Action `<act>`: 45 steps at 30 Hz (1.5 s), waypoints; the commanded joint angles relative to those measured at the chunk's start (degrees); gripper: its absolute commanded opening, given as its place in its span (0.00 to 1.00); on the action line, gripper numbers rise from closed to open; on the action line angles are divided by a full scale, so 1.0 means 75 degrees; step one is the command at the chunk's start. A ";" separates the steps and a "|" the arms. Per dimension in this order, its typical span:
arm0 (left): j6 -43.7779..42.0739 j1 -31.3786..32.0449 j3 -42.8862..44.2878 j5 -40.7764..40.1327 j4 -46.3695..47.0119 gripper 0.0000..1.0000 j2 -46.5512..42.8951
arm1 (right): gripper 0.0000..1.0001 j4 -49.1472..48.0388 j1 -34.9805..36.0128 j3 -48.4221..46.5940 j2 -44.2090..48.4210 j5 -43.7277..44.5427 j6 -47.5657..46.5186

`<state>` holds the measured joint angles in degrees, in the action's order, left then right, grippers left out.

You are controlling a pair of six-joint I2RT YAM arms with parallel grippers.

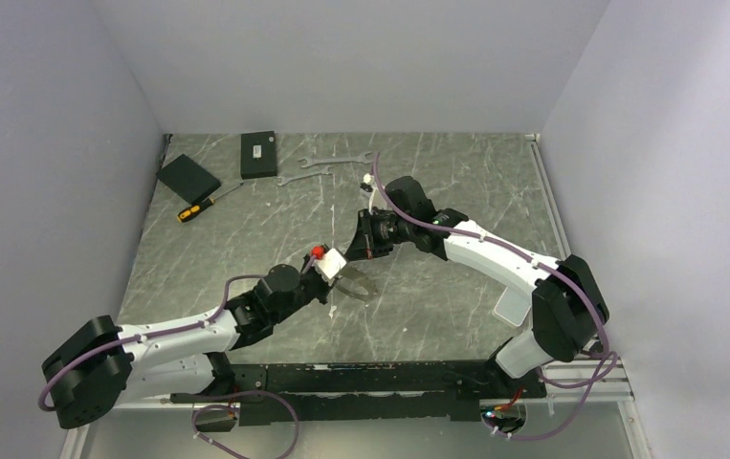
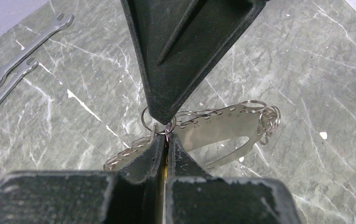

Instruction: Put the keys on the keyring

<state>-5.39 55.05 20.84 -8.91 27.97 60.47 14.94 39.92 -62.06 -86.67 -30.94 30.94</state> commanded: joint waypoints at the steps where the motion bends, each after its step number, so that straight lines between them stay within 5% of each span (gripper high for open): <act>1: -0.0322 -0.0019 0.0165 -0.0192 -0.0080 0.00 -0.0293 | 0.00 -0.0048 -0.0014 -0.0144 0.0088 -0.0236 -0.0322; 10: -0.1328 -0.0025 -0.0035 0.0786 -0.0491 0.00 -0.0915 | 0.00 0.0237 -0.0020 -0.0232 -0.0010 -0.0853 -0.0787; 24: -0.1689 -0.0023 0.0114 0.0813 -0.0933 0.00 -0.0812 | 0.00 0.0190 -0.0026 -0.0274 -0.0007 -0.1278 -0.0885; 25: -0.1669 -0.0022 0.0133 0.0838 -0.0929 0.00 -0.0786 | 0.04 0.0209 -0.0026 -0.0304 -0.0034 -0.1248 -0.0872; 27: -0.1636 -0.0022 0.0172 0.0842 -0.0885 0.00 -0.0691 | 0.33 0.0234 -0.0026 -0.0337 -0.0088 -0.1150 -0.0826; 30: -0.1532 -0.0015 0.0188 0.0725 -0.0739 0.00 -0.0628 | 0.46 0.0085 -0.0026 -0.0233 -0.0084 -0.1144 -0.0668; 37: -0.1133 -0.0016 0.0183 0.0245 -0.0252 0.00 -0.0494 | 0.43 0.0000 -0.0026 -0.0138 -0.0144 -0.1017 -0.0536; 45: -0.0852 -0.0020 0.0235 -0.0055 -0.0026 0.00 -0.0228 | 0.29 -0.0148 0.0006 -0.0024 -0.0242 -0.0746 -0.0337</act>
<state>-13.47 55.05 20.51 -7.77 23.88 57.60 16.78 39.90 -62.17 -87.70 -37.54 27.07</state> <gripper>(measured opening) 0.058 0.315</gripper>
